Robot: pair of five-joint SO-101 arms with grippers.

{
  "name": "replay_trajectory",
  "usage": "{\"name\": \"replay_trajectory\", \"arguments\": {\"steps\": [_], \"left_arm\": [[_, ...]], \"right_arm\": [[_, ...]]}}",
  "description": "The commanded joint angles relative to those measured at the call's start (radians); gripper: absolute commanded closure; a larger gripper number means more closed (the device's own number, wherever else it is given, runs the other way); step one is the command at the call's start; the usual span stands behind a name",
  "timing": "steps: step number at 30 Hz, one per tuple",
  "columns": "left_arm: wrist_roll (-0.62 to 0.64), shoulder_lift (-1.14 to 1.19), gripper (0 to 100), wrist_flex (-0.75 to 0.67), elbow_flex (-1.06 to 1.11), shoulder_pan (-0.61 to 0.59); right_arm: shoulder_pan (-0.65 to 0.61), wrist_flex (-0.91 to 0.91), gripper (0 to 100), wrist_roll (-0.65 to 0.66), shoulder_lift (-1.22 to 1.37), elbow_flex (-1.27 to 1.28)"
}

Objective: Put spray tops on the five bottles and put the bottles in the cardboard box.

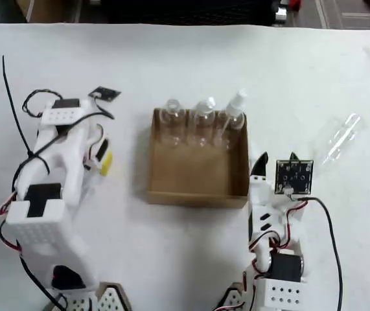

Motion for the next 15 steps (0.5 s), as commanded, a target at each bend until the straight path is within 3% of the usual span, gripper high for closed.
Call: {"name": "replay_trajectory", "arguments": {"steps": [1,8,15], "left_arm": [[0.008,-0.007,86,-0.002,-0.048,0.018],[0.011,-0.013,86,0.058,-0.051,0.094],[0.058,-0.007,86,0.058,-0.051,0.094]], "right_arm": [[-0.007,-0.021,82.2,0.014,-0.007,0.008],[-0.007,-0.021,82.2,0.014,-0.007,0.008],[-0.004,-0.021,82.2,0.014,-0.007,0.008]]}}
